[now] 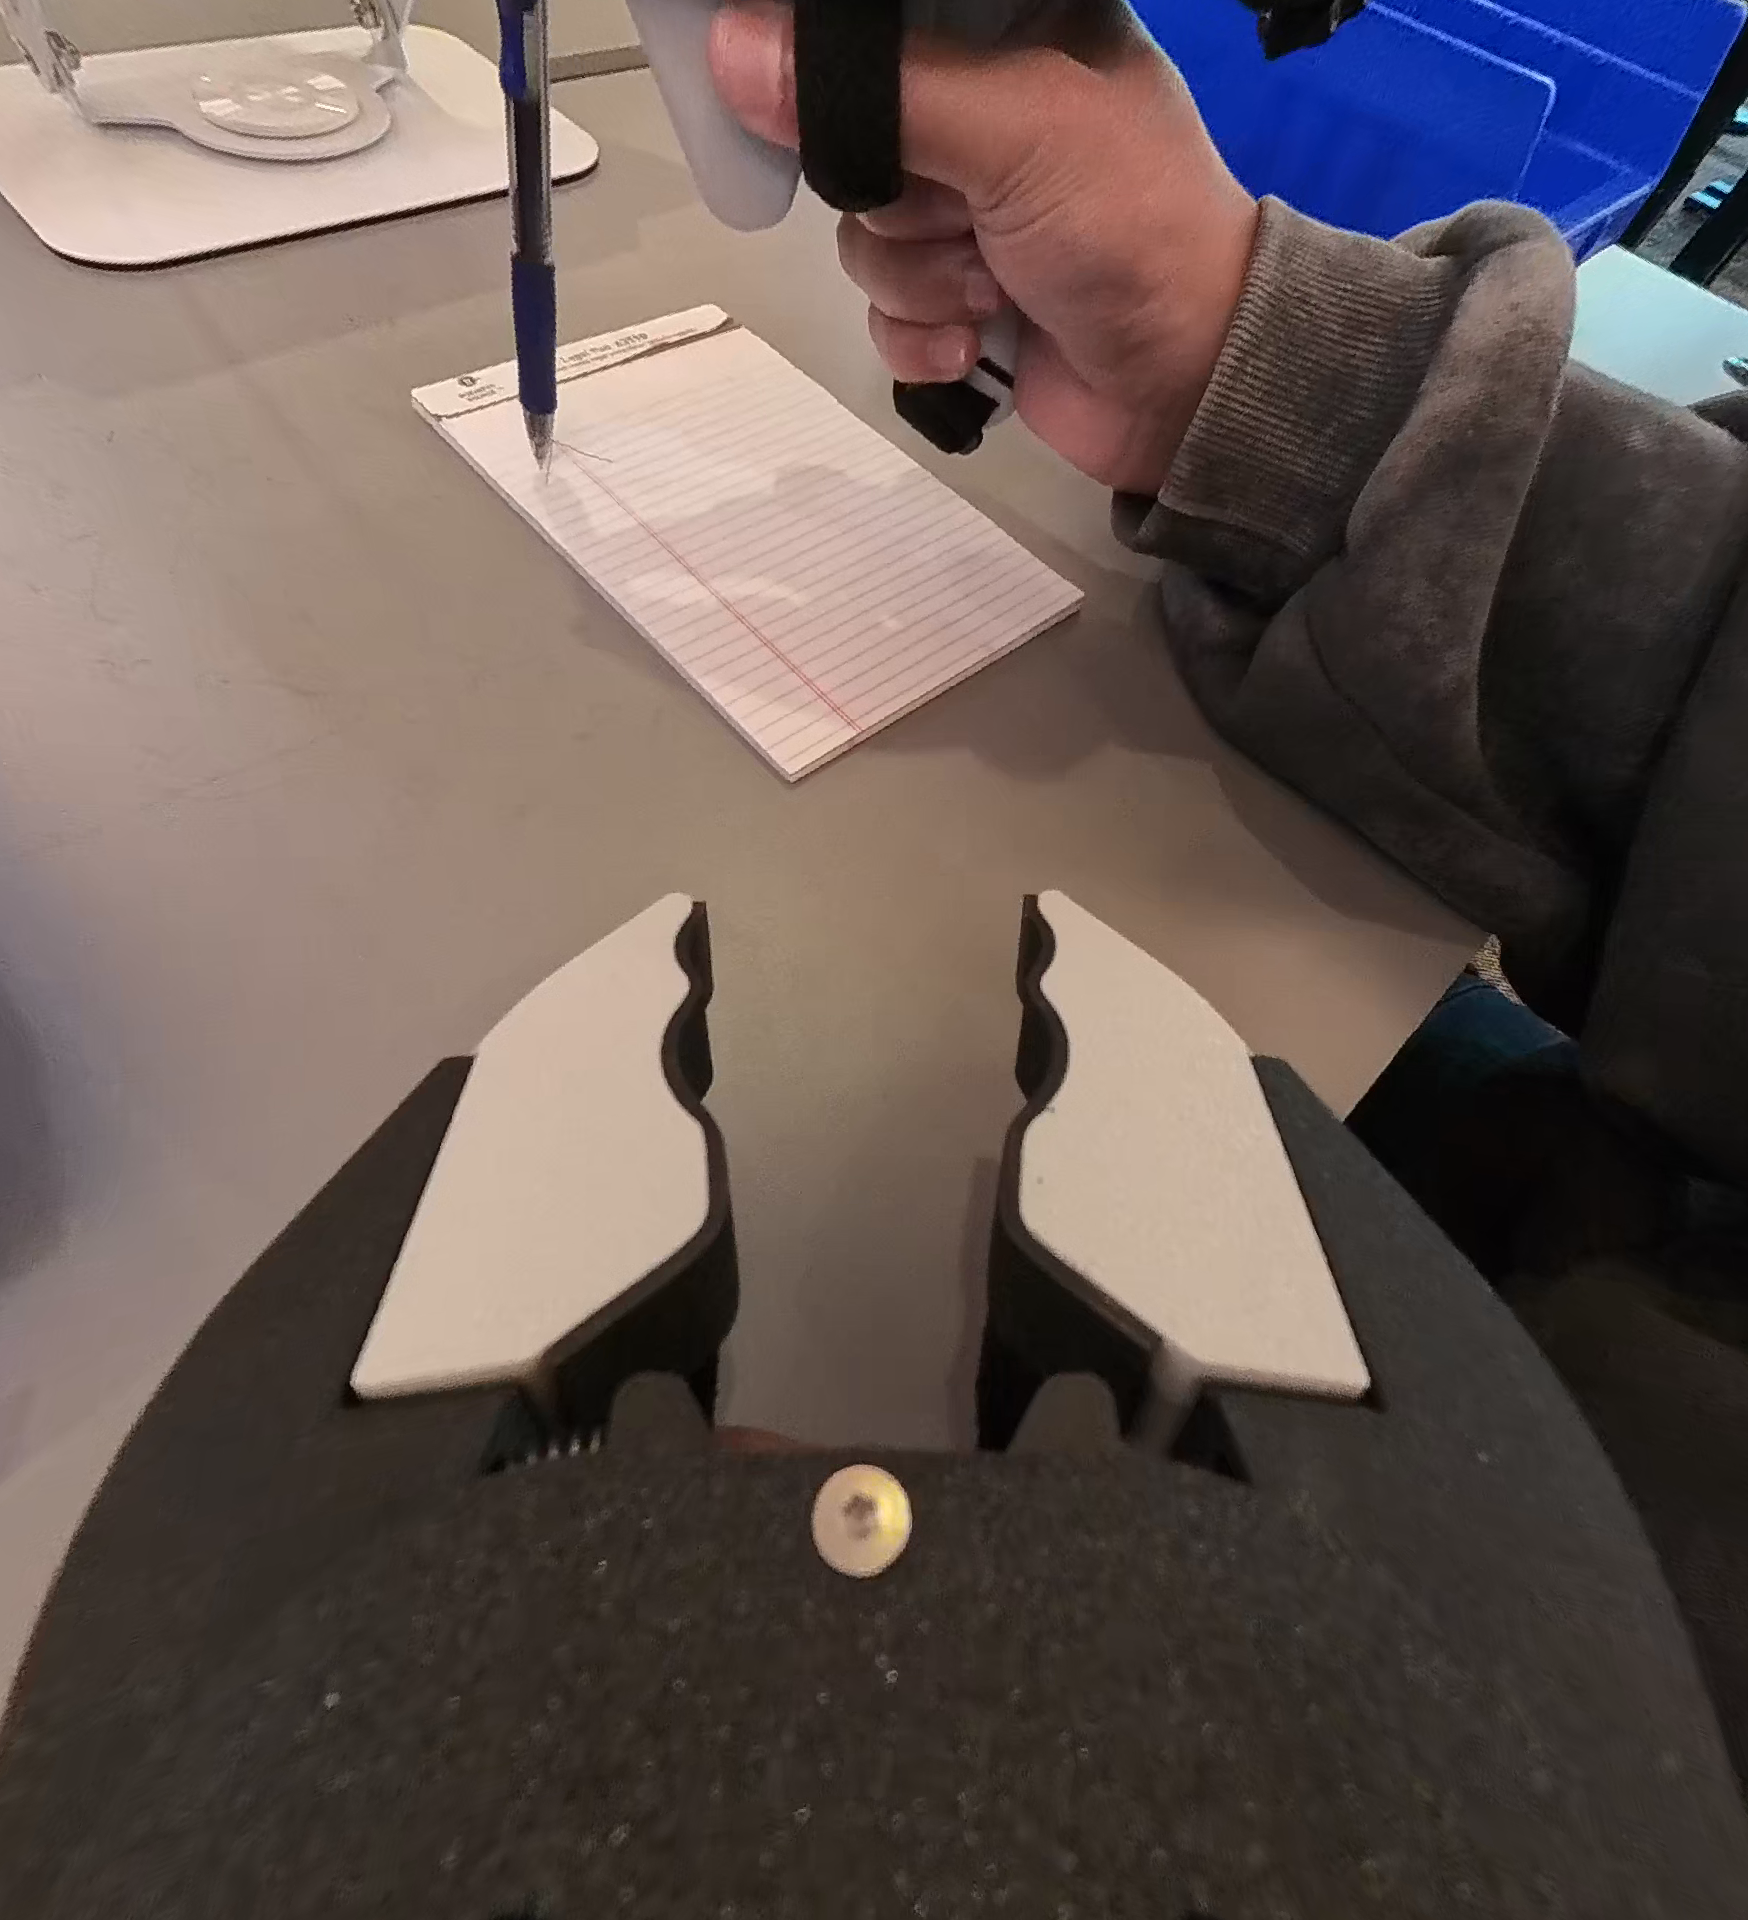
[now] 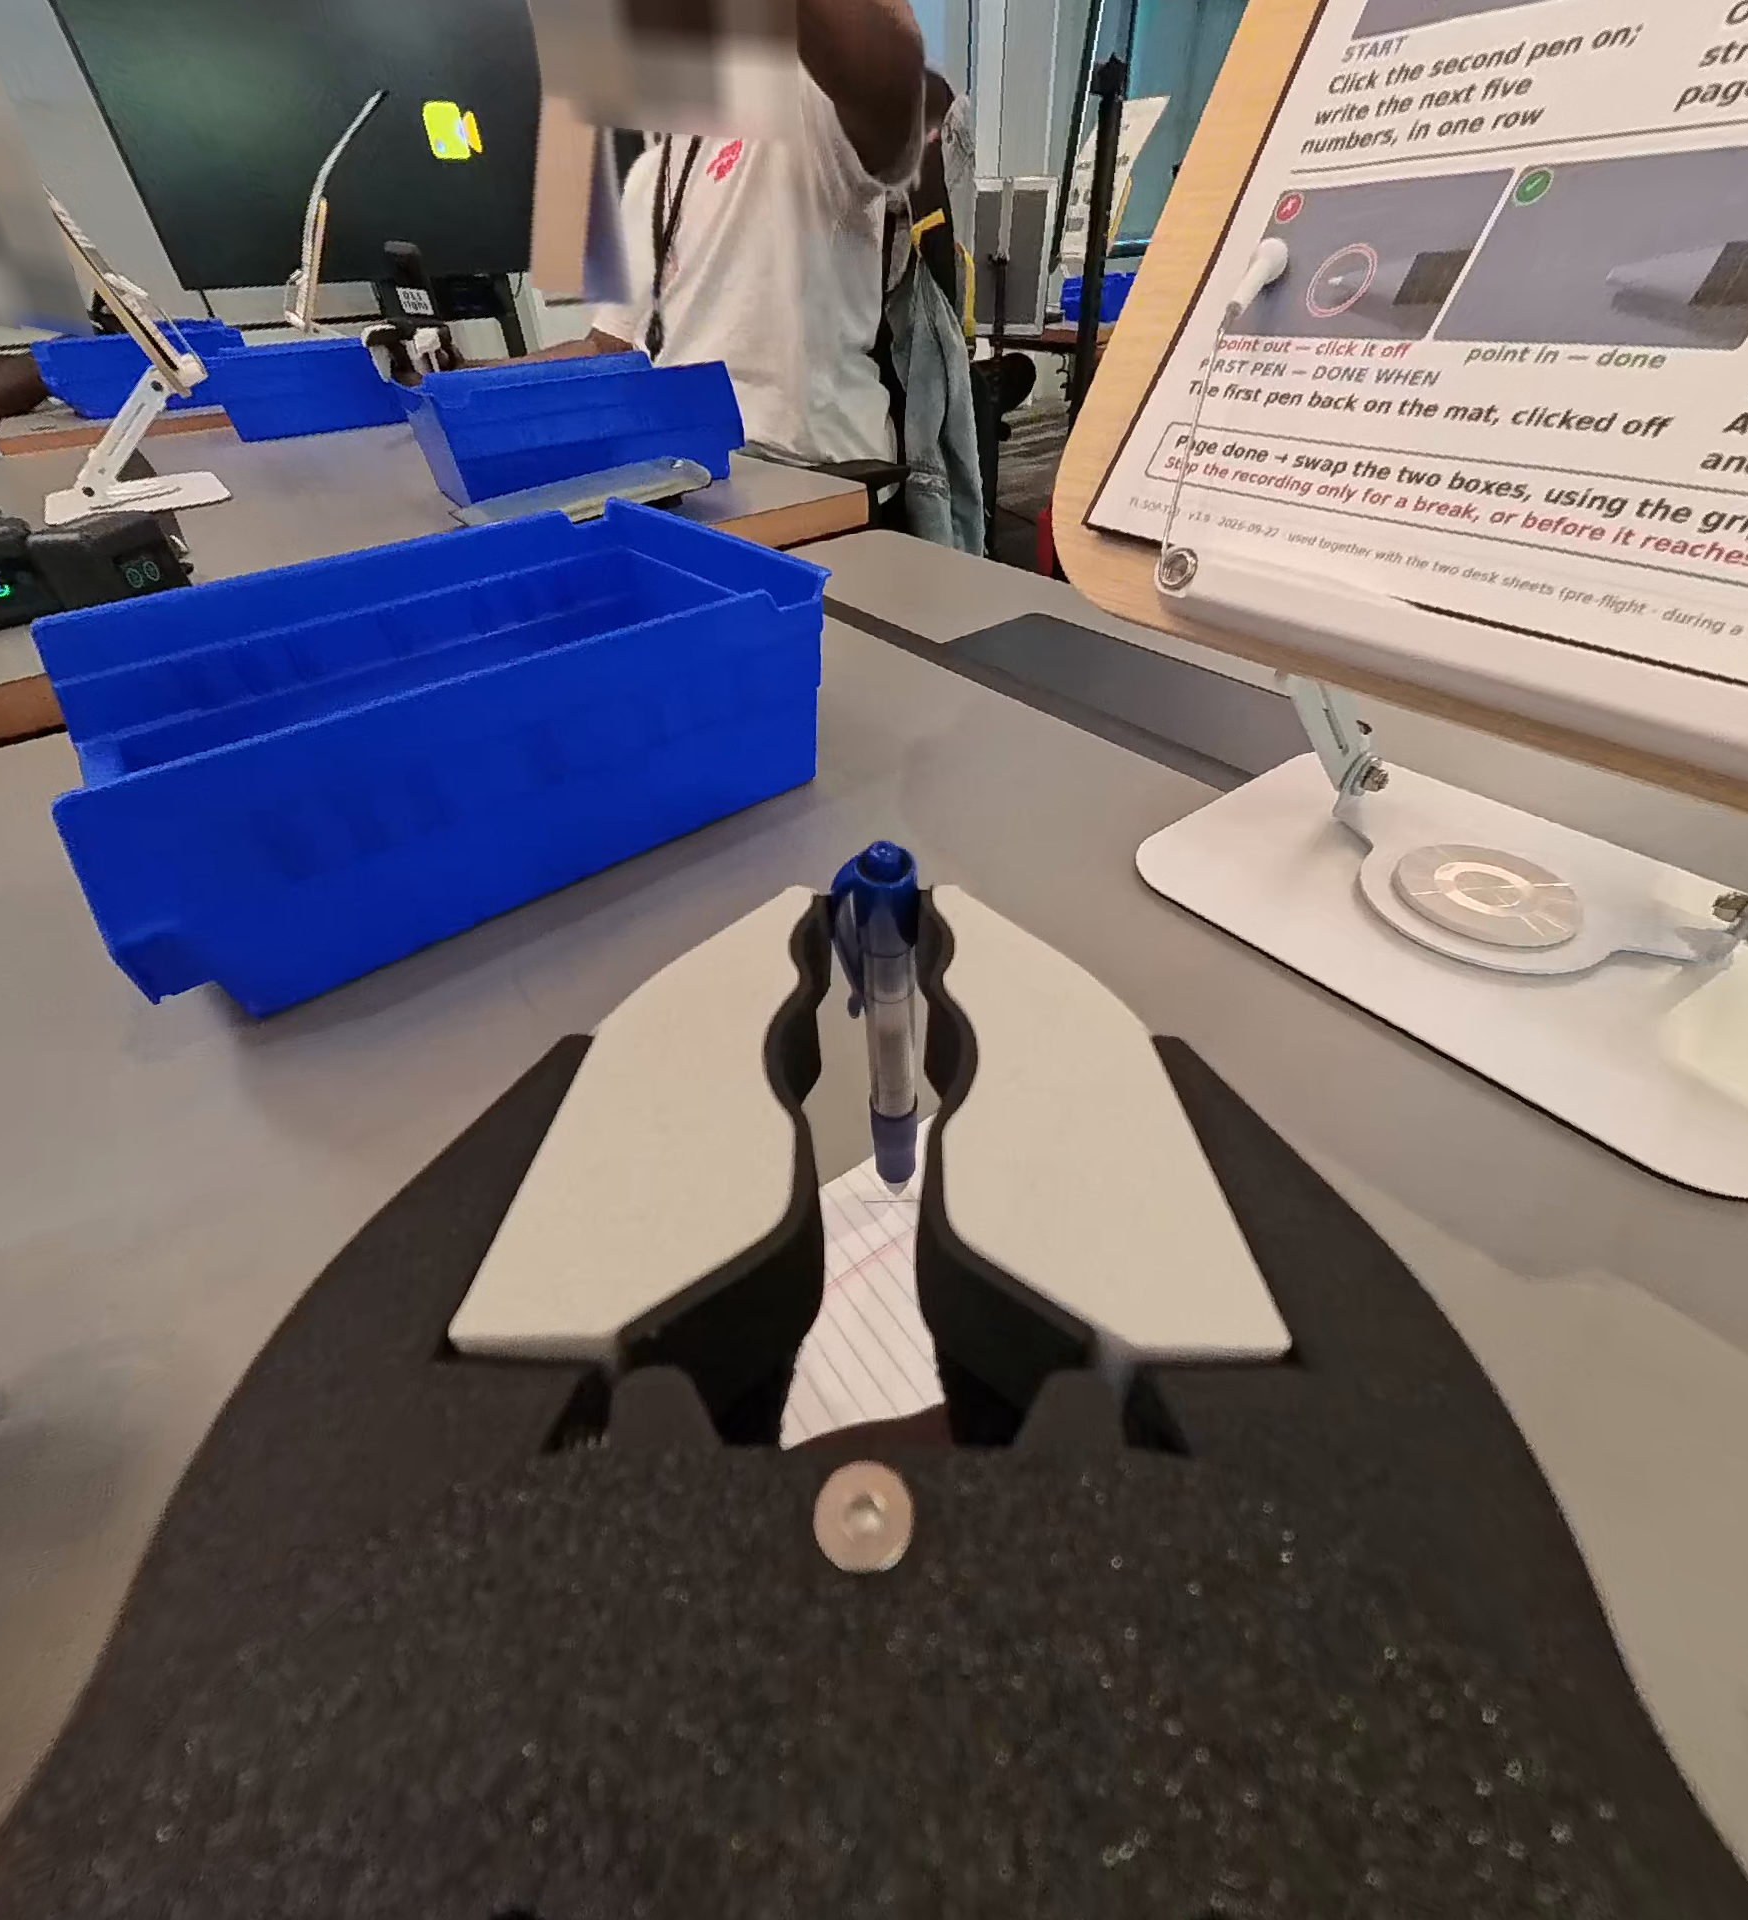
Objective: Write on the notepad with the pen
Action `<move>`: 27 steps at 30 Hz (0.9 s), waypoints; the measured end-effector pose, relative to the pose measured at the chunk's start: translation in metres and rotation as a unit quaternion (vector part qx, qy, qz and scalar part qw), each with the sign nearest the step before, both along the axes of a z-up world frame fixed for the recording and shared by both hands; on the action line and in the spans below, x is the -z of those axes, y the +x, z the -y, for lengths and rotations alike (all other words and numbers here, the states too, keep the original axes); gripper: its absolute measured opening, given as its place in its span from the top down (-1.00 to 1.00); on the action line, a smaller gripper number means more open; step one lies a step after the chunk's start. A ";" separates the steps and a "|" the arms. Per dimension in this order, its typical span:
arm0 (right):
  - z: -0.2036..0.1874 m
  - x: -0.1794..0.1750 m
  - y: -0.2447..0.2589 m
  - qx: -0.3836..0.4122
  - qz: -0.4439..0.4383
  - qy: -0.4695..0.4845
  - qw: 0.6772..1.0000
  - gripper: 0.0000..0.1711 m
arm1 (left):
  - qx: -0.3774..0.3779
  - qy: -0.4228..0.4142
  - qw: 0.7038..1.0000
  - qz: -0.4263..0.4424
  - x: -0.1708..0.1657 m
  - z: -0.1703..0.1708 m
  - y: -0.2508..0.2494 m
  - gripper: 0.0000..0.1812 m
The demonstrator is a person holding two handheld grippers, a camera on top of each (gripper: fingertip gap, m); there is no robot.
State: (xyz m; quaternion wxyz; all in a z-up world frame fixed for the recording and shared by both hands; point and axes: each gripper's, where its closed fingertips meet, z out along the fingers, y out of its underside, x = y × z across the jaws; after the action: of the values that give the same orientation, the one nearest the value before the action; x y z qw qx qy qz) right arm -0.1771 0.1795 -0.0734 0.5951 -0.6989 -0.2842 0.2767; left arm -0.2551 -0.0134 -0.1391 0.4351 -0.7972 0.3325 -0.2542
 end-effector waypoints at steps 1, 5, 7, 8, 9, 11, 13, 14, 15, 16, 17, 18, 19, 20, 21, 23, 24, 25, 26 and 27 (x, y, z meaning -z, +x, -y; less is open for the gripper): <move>0.000 0.000 0.000 0.000 0.002 0.000 1.000 0.82 | -0.001 0.000 1.000 0.000 0.000 0.000 0.000 0.38; 0.001 0.000 0.001 -0.001 0.008 -0.001 1.000 0.82 | 0.000 -0.002 1.000 0.000 0.001 0.000 0.000 0.38; 0.001 0.000 0.003 0.001 0.009 -0.003 1.000 0.82 | 0.001 -0.003 1.000 -0.002 0.002 0.000 0.001 0.38; 0.001 0.001 0.004 0.002 0.009 -0.004 1.000 0.82 | 0.001 -0.002 1.000 -0.002 0.002 0.001 0.001 0.38; 0.001 0.001 0.005 0.004 0.010 -0.003 1.000 0.82 | 0.002 -0.002 1.000 -0.002 0.002 0.001 0.001 0.38; 0.001 0.001 0.007 0.004 0.011 -0.006 1.000 0.82 | 0.002 -0.002 1.000 -0.003 0.002 0.001 0.002 0.38; 0.001 0.001 0.009 0.005 0.012 -0.008 1.000 0.82 | 0.002 -0.003 1.000 -0.003 0.002 0.001 0.002 0.38; 0.001 0.001 0.010 0.006 0.013 -0.009 1.000 0.82 | 0.002 -0.003 1.000 -0.003 0.002 0.001 0.002 0.38; 0.001 0.001 0.011 0.007 0.014 -0.009 1.000 0.82 | 0.002 -0.003 1.000 -0.003 0.002 0.001 0.002 0.38; 0.001 0.001 0.012 0.007 0.015 -0.010 1.000 0.82 | 0.003 -0.003 1.000 -0.003 0.002 0.001 0.002 0.38; 0.001 0.001 0.013 0.009 0.016 -0.010 1.000 0.82 | 0.003 -0.003 1.000 -0.003 0.002 0.001 0.002 0.38; 0.001 0.001 0.014 0.010 0.016 -0.011 1.000 0.82 | 0.003 -0.003 1.000 -0.004 0.002 0.002 0.002 0.38; 0.002 0.001 0.015 0.010 0.017 -0.012 1.000 0.82 | 0.004 -0.002 1.000 -0.004 0.002 0.002 0.003 0.38; 0.002 0.001 0.016 0.010 0.017 -0.013 1.000 0.82 | 0.004 -0.002 1.000 -0.004 0.002 0.002 0.003 0.38; 0.002 0.001 0.017 0.012 0.018 -0.013 1.000 0.82 | 0.004 -0.002 1.000 -0.004 0.002 0.002 0.003 0.38; 0.002 0.001 0.019 0.014 0.017 -0.014 1.000 0.82 | 0.005 -0.002 1.000 -0.004 0.002 0.003 0.003 0.38; 0.002 0.001 0.019 0.014 0.017 -0.013 1.000 0.82 | 0.005 -0.002 1.000 -0.004 0.002 0.003 0.003 0.38; 0.001 0.001 0.019 0.015 0.016 -0.014 1.000 0.82 | 0.005 -0.002 1.000 -0.005 0.002 0.003 0.003 0.38; 0.001 0.001 0.020 0.017 0.015 -0.014 1.000 0.82 | 0.005 -0.002 1.000 -0.005 0.002 0.003 0.003 0.38; 0.001 0.001 0.019 0.016 0.017 -0.015 1.000 0.82 | 0.005 -0.002 1.000 -0.004 0.002 0.003 0.004 0.38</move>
State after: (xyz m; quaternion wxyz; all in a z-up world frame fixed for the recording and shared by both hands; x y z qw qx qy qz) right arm -0.1576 0.1780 -0.0740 0.5840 -0.7167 -0.2791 0.2595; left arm -0.2515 -0.0163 -0.1408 0.4307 -0.7975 0.3380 -0.2536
